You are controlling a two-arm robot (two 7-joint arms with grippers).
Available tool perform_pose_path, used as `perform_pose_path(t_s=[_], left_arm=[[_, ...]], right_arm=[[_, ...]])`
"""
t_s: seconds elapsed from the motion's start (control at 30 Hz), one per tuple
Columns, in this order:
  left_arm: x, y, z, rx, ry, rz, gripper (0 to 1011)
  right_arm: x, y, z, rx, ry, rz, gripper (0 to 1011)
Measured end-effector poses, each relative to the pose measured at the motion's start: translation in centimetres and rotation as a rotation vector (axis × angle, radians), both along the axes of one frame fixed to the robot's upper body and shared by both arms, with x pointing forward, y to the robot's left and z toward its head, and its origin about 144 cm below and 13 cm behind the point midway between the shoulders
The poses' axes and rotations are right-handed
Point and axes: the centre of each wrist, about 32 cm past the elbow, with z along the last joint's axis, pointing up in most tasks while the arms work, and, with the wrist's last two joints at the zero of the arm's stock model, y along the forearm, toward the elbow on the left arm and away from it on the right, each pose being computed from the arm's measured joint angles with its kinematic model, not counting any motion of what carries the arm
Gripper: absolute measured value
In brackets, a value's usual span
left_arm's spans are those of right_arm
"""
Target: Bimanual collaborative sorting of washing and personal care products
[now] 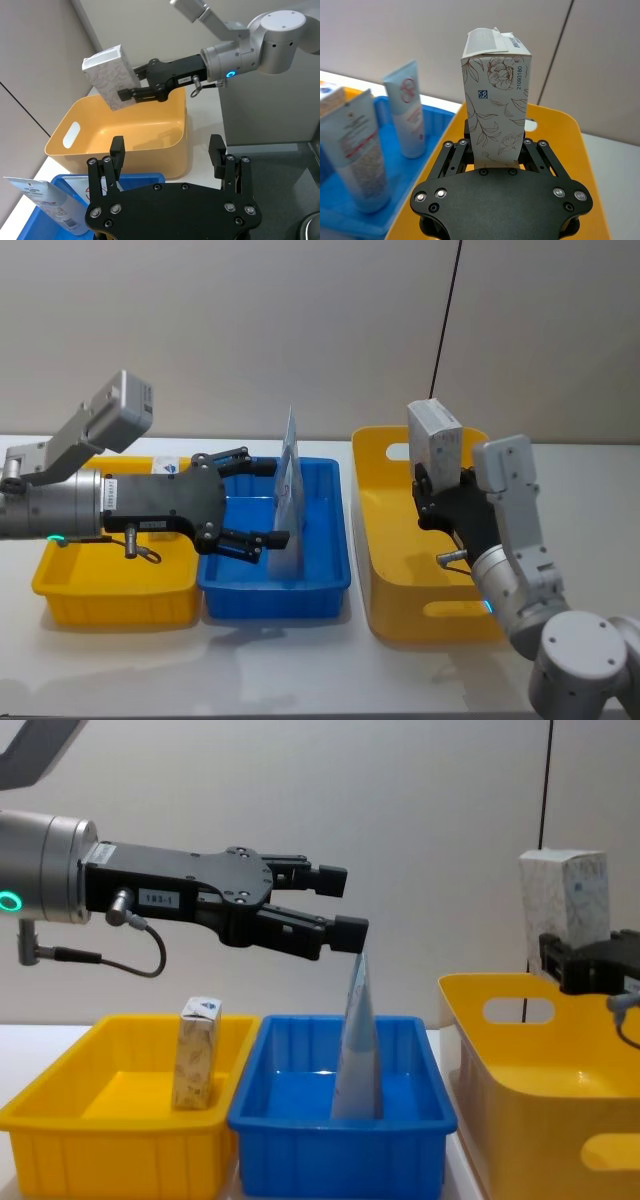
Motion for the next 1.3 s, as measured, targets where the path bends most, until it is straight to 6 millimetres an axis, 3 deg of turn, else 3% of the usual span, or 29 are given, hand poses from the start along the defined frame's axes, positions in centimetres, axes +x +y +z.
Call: perform_pose_path(t_s=[0.77,0.93,0.97,1.3], left_arm=[[0.1,-0.1,0.0,0.002,0.001,-0.001,1001],[0.1,-0.1,0.0,0.003,0.001,-0.002,1001],[0.1,-0.2,0.0,0.003,0.001,-0.002,1001],[0.1,-0.2,0.1,0.003,0.001,-0.002,1001]], right_arm=[[1.9,2.4,-0.2,-0.057,0.071,-0.141,374],[2.0,2.6,-0.2,-0.061,0.076,-0.150,505],[2.0,2.6,-0.2,-0.062,0.076,-0.151,581],[2.1,2.7,-0.2,-0.065,0.081,-0.159,895]])
